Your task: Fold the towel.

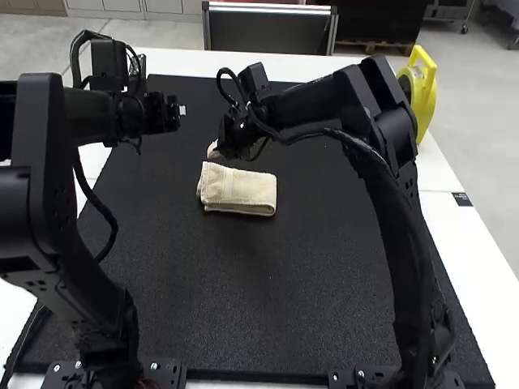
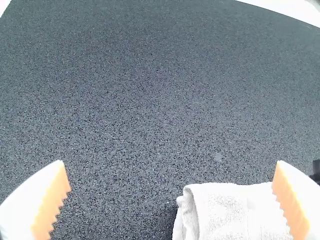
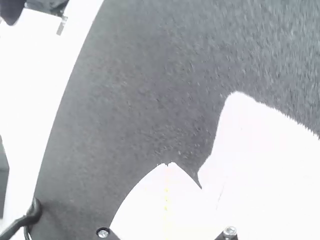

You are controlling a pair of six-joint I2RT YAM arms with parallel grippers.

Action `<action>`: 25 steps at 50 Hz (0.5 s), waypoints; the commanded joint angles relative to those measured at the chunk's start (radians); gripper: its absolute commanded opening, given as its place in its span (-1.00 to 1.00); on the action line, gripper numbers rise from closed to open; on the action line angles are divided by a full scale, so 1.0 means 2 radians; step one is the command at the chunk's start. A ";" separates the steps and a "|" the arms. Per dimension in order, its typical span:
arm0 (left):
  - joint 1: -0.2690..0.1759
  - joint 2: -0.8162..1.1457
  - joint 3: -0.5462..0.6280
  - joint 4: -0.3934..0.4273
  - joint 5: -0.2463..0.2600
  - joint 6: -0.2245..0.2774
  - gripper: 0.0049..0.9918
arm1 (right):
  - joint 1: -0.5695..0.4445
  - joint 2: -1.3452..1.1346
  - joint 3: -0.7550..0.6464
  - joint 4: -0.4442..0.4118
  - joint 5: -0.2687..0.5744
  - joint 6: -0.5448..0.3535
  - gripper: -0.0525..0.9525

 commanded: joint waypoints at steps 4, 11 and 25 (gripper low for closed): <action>0.000 -0.025 -0.001 0.003 0.007 -0.006 0.93 | -0.055 -0.063 -0.025 0.001 0.023 -0.026 -0.94; 0.000 -0.040 -0.001 0.000 0.008 -0.006 0.93 | -0.107 -0.103 -0.048 0.001 0.033 -0.027 -0.94; 0.000 -0.082 0.000 -0.005 0.005 -0.011 0.93 | -0.222 -0.219 -0.127 0.003 0.076 -0.067 -0.94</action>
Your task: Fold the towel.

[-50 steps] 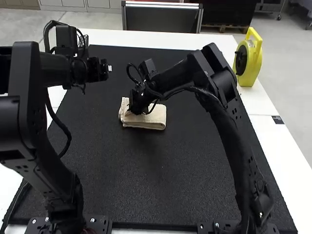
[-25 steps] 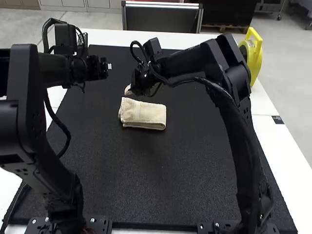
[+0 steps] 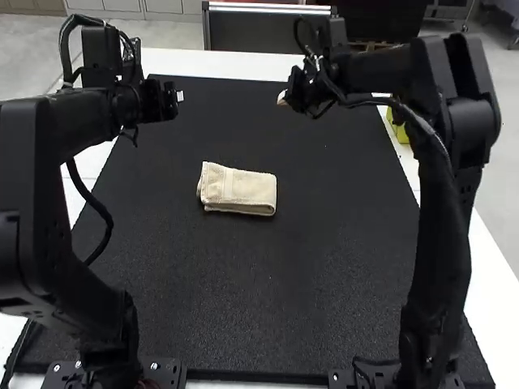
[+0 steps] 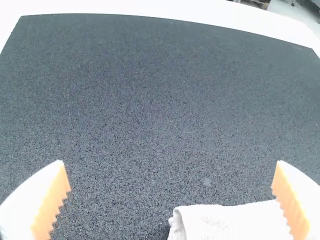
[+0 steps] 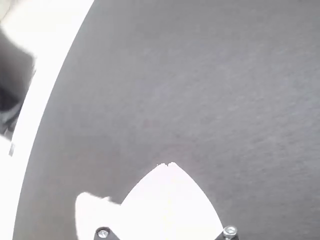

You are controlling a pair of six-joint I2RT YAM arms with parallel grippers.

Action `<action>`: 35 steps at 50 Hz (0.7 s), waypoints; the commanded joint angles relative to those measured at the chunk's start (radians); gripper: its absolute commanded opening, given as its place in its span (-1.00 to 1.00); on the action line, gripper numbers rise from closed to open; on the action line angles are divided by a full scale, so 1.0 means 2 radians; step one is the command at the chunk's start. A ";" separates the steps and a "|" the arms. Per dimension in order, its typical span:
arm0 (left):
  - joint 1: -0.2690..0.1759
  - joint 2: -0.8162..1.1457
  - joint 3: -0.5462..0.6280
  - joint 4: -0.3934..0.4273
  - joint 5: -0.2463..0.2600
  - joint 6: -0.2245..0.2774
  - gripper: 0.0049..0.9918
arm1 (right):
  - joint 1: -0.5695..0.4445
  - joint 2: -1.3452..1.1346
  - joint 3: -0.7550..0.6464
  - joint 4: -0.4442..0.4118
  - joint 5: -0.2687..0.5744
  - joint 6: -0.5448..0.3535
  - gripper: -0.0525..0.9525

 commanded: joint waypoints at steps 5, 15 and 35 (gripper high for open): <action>0.001 -0.048 0.000 -0.001 0.000 -0.007 0.93 | -0.065 -0.126 -0.081 0.014 0.043 -0.040 -0.94; 0.000 -0.110 -0.010 -0.001 -0.027 -0.010 0.93 | -0.108 -0.260 -0.208 0.076 0.069 -0.038 -0.94; -0.028 -0.236 -0.122 0.009 -0.066 -0.016 0.93 | -0.143 -0.481 -0.458 0.227 0.102 -0.044 -0.94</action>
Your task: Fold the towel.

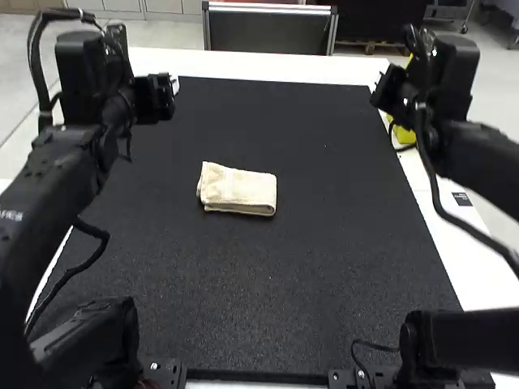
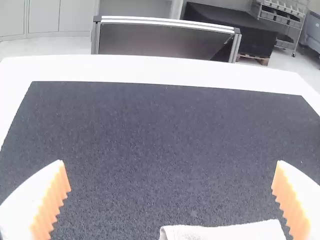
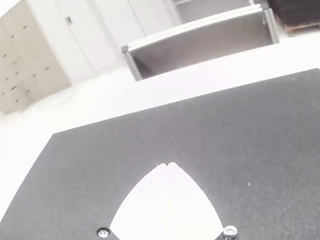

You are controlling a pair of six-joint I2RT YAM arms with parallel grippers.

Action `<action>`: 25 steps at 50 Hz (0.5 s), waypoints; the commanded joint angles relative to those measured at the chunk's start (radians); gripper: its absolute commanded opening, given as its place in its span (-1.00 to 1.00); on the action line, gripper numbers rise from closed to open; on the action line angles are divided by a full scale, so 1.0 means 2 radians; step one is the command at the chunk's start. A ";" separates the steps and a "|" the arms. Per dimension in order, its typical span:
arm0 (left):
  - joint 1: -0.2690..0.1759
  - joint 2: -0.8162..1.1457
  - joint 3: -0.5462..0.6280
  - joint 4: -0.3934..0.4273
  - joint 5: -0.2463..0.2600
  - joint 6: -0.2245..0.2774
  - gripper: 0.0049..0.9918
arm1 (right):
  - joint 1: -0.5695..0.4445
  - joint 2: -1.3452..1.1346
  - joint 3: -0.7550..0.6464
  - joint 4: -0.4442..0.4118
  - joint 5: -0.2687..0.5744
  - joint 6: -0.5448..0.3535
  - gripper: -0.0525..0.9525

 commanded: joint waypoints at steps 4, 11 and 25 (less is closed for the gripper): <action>-0.001 -0.054 -0.039 -0.002 -0.021 0.007 0.93 | -0.009 -0.070 -0.091 0.044 0.014 -0.011 -0.94; 0.000 -0.109 -0.085 0.011 -0.020 0.017 0.93 | -0.011 -0.138 -0.162 0.075 0.018 -0.011 -0.94; 0.014 -0.124 -0.105 0.063 -0.024 0.017 0.93 | -0.016 -0.164 -0.176 0.075 0.011 -0.046 -0.94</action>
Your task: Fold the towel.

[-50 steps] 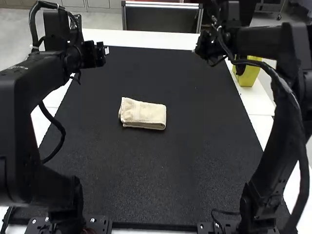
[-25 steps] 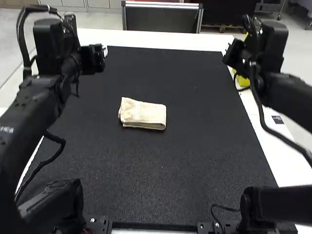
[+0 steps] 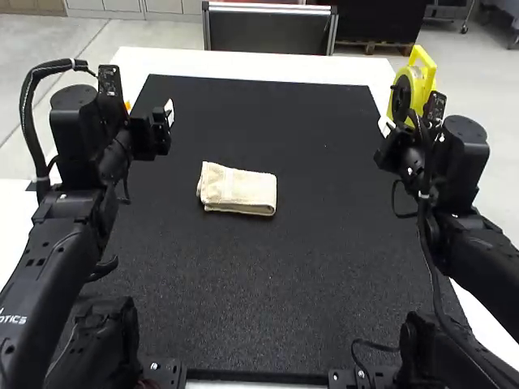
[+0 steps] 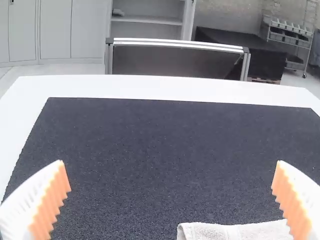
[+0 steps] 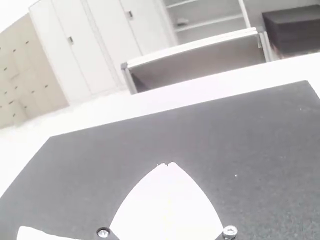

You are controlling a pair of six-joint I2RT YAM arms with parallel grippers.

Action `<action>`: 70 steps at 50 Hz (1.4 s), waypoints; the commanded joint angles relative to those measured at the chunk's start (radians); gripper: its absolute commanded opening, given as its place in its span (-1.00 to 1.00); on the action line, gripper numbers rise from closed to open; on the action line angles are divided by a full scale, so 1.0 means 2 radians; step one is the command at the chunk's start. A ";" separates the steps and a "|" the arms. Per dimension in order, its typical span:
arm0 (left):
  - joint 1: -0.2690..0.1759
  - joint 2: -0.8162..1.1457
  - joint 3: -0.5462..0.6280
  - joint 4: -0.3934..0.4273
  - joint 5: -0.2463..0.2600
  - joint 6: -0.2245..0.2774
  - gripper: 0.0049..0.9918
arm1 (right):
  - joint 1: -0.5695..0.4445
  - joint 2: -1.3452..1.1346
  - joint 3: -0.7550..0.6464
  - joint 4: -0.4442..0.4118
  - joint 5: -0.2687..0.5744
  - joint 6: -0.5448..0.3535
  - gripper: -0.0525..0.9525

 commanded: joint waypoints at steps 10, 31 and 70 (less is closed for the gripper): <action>0.000 -0.009 -0.037 0.068 0.001 0.043 0.93 | -0.027 -0.013 -0.021 0.005 -0.038 -0.048 -0.94; -0.006 -0.002 -0.082 0.092 0.046 0.044 0.93 | -0.076 -0.021 -0.066 0.024 -0.142 -0.045 -0.94; 0.061 -0.257 -0.197 0.011 -0.025 0.075 0.93 | -0.183 -0.352 -0.155 -0.136 -0.252 -0.059 -0.94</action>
